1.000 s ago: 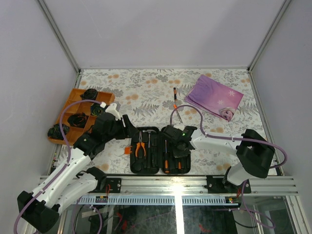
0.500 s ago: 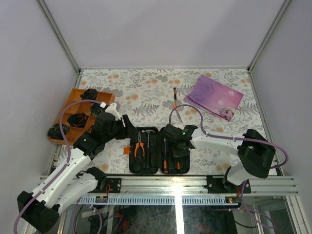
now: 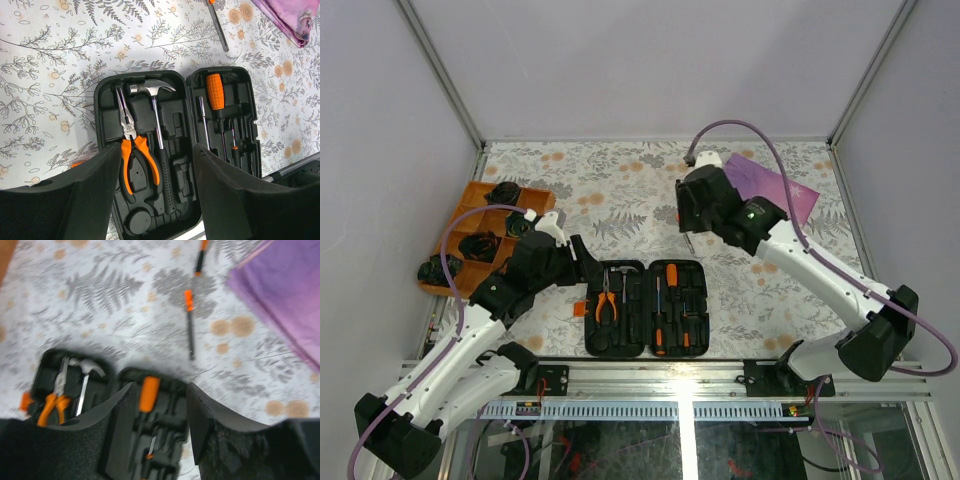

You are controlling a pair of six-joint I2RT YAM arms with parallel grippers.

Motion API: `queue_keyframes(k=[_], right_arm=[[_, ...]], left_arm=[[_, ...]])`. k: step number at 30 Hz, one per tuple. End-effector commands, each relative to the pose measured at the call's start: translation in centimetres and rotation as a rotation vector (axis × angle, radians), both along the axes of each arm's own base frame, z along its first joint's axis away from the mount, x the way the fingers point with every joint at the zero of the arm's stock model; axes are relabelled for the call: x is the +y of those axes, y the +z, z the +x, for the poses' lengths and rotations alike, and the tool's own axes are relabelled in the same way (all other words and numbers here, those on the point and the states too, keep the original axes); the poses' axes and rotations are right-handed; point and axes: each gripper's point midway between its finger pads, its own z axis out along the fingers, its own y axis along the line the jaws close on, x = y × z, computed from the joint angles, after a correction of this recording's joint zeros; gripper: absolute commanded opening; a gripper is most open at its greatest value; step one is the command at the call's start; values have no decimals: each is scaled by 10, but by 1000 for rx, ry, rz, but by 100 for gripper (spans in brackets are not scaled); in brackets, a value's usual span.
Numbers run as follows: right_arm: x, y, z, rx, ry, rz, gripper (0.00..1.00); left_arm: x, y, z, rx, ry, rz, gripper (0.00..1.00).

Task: Sort the tools into containers
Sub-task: Pick up the screwdriver from the center of the board.

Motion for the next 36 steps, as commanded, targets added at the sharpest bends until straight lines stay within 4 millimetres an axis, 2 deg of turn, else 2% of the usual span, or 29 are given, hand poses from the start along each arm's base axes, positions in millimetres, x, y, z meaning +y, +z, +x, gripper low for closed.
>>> queue_keyframes(k=[1,5,10,11,16,17,18,23,31,36], right_arm=[[-26,4,52,-107,26,-22,52],[-33,-9,80,-69,35,-61,57],[-30,-27,110,-42,39,-58,63],[-29,-35,118,-27,37,-64,64],[-23,-52,151,1,30,-66,64],[-21,-66,156,24,31,-77,64],[-18,-65,165,17,26,-73,64],[-14,-95,194,61,-27,-87,64],[-15,-141,225,127,-92,-114,61],[-17,-169,229,201,-104,-117,58]], left_arm=[[-1,17,5,-47,7,-11,58],[0,17,5,-43,12,-6,58],[1,16,5,-44,15,-4,58],[0,17,5,-45,13,-5,58],[-1,16,5,-40,11,-6,58],[-1,15,5,-38,10,-6,58],[-1,15,5,-38,9,-6,58],[-1,16,5,-40,10,-3,58],[-3,13,5,-23,0,-1,59],[-4,13,5,-21,-4,1,59]])
